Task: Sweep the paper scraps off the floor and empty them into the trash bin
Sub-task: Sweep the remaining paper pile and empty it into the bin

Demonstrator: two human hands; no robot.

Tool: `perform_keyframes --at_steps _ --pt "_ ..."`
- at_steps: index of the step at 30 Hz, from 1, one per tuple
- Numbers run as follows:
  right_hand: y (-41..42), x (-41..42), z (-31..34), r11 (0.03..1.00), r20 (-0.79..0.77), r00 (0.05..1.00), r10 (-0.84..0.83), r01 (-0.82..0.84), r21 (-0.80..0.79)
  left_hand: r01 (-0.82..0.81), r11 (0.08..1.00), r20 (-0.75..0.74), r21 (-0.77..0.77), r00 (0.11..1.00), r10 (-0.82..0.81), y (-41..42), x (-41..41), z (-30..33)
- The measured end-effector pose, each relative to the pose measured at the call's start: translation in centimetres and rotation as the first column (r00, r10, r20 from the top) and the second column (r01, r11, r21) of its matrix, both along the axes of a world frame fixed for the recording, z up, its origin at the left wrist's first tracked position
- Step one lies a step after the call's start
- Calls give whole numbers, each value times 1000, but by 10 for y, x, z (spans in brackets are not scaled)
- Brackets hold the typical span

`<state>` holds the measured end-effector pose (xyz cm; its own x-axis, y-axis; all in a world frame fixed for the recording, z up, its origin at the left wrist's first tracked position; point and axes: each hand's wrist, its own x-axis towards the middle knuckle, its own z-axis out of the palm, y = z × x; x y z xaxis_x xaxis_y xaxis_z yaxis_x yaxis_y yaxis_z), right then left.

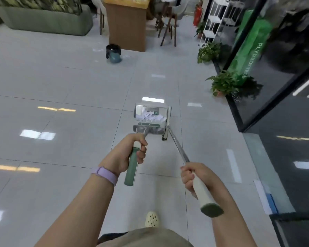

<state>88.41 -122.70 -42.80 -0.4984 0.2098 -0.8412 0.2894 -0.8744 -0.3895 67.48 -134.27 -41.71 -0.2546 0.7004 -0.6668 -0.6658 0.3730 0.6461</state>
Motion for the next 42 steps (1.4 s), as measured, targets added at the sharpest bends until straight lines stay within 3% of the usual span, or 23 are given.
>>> perform_keyframes --at_steps 4,10,17,21,26,32,42 --pt "112 -76 24 993 -53 997 -52 46 -109 -26 999 -17 -19 1000 25 80 -73 7" --pt "238 -207 16 988 -153 987 41 -63 -140 -139 990 48 -7 989 139 198 -197 -12" --pt "372 -376 1 992 34 992 126 -124 -38 -139 990 35 -25 990 140 361 -396 -27" --pt "454 -466 13 992 45 991 124 -126 26 -207 977 76 48 976 203 448 -518 -5" --pt "561 -580 22 997 -15 997 71 -71 16 -202 978 1 56 979 202 548 -629 3" --pt "718 -740 2 960 30 973 227 -229 160 -240 970 -50 32 969 242 677 -756 -18" --pt "935 -983 23 937 34 942 335 -337 93 -401 915 -28 -35 916 400 836 -966 -13"
